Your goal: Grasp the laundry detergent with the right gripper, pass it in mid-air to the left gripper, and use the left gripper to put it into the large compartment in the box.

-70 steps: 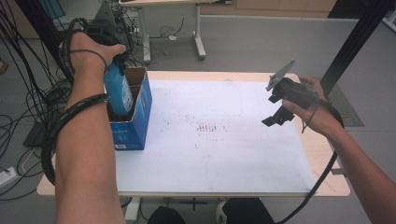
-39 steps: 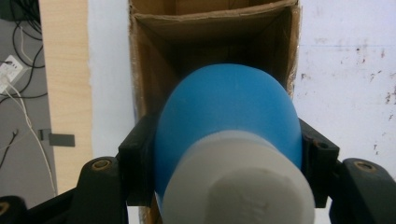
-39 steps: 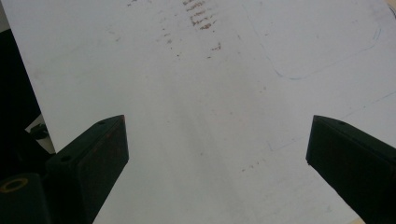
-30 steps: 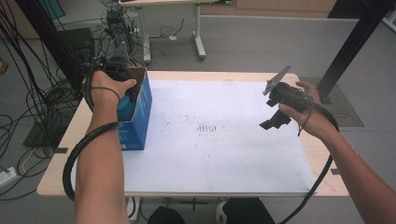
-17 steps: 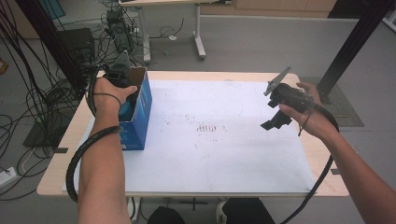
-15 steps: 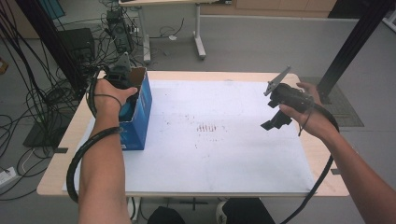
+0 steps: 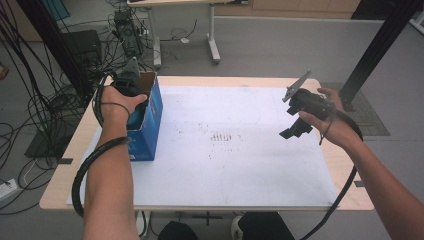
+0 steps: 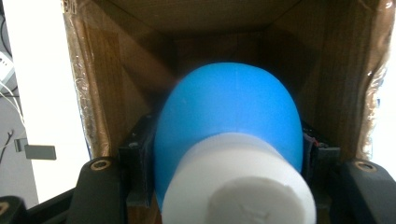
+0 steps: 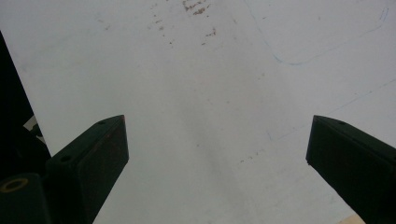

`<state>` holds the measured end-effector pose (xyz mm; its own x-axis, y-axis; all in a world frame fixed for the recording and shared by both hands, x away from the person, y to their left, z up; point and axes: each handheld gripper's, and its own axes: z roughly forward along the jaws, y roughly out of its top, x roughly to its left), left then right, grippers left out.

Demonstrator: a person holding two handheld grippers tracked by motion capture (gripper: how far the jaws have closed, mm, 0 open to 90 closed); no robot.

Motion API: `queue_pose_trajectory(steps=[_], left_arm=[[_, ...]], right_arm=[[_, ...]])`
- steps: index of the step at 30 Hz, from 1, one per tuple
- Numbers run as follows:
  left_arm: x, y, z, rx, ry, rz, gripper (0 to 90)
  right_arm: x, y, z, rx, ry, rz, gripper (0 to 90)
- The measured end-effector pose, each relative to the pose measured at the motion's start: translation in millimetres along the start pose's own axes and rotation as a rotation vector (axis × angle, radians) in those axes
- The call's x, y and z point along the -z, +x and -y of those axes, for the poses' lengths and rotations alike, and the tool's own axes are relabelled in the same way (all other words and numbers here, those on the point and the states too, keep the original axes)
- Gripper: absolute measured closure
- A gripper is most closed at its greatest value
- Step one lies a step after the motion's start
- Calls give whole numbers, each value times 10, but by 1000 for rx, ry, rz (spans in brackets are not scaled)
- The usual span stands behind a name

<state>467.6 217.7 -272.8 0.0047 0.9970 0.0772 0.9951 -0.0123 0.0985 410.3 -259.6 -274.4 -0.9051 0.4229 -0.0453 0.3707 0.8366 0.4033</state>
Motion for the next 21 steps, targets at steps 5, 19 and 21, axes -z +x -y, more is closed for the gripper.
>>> queue_pose_trajectory(steps=[5,19,21], left_arm=[[1,-3,6,-4,-1,-1,371],[1,10,17,1,-6,4,370],[1,9,16,1,-5,4,370]], right_arm=[[1,5,-21,4,1,-1,57],[15,16,-39,9,6,4,56],[18,17,-42,8,7,4,57]])
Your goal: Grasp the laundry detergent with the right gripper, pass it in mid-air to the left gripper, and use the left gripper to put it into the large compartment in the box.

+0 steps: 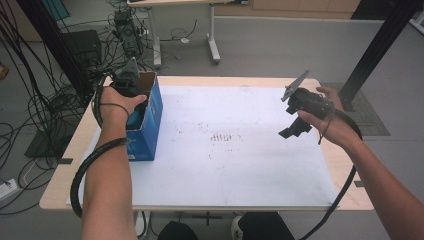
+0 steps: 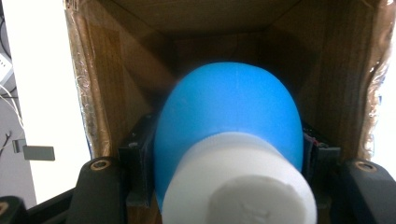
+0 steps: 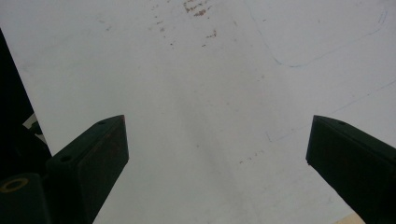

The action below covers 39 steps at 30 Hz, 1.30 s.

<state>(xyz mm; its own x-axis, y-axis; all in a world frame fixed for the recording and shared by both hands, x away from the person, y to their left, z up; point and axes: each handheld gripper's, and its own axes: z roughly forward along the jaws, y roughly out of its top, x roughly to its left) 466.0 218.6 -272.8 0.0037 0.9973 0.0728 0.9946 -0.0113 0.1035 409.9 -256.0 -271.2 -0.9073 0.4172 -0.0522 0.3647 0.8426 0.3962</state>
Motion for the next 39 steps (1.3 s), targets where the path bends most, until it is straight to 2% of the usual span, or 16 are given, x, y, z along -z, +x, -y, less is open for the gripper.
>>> queue_pose_trajectory(steps=[39], left_arm=[[-4,-10,-2,4,-7,-5,368]], right_arm=[[24,-17,-1,1,13,7,58]])
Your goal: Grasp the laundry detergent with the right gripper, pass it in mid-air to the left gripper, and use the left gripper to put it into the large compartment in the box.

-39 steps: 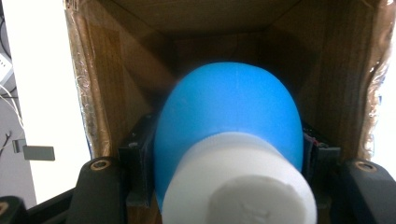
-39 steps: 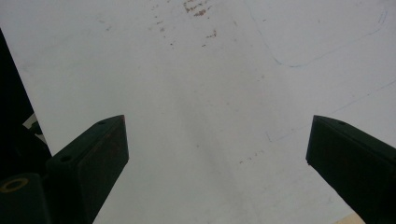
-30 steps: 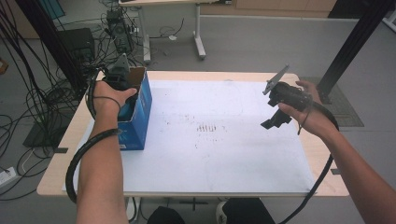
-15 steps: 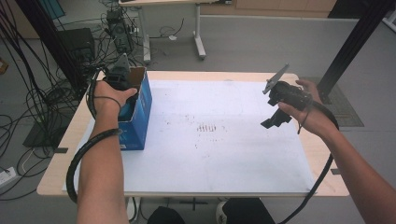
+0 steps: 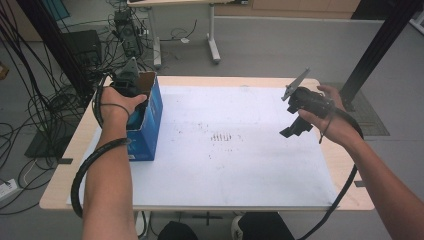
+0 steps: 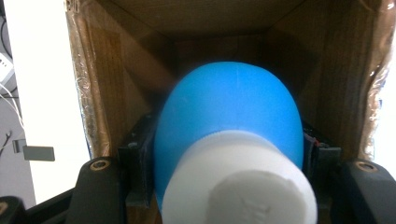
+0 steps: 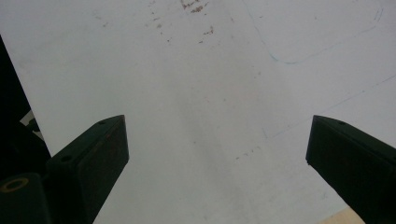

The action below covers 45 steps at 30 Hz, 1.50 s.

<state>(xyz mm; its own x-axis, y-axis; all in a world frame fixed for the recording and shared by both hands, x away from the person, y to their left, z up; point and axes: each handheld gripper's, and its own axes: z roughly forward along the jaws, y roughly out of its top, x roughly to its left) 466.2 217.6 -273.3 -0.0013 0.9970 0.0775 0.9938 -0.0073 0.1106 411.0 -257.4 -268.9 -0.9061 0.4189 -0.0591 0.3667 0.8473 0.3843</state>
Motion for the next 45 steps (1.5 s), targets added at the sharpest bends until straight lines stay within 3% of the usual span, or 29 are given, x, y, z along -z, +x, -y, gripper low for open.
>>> queue_pose_trajectory(steps=[45], left_arm=[[3,-1,14,7,-5,1,365]], right_arm=[[-8,16,-16,9,3,-4,58]])
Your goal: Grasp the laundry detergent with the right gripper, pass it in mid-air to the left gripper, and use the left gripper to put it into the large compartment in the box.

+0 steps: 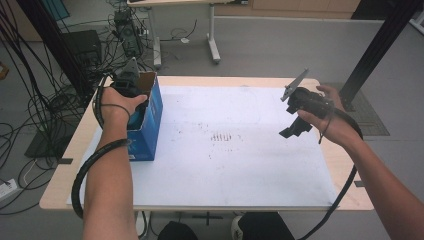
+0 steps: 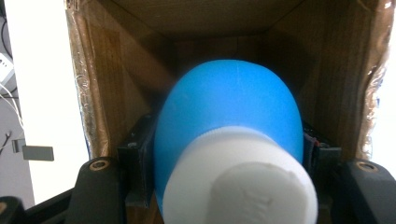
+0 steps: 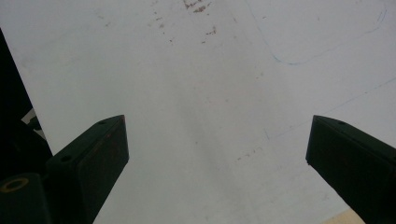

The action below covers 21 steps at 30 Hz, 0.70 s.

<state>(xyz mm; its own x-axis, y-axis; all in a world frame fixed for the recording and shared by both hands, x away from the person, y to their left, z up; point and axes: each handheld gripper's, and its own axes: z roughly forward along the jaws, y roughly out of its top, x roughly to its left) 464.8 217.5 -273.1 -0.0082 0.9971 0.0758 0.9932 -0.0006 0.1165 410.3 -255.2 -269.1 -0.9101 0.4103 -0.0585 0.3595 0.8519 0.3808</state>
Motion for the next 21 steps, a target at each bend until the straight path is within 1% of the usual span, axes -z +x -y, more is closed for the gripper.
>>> queue_pose_trajectory(steps=[21], left_arm=[[-4,0,14,1,1,-2,360]], right_arm=[[0,9,-13,3,0,-1,57]])
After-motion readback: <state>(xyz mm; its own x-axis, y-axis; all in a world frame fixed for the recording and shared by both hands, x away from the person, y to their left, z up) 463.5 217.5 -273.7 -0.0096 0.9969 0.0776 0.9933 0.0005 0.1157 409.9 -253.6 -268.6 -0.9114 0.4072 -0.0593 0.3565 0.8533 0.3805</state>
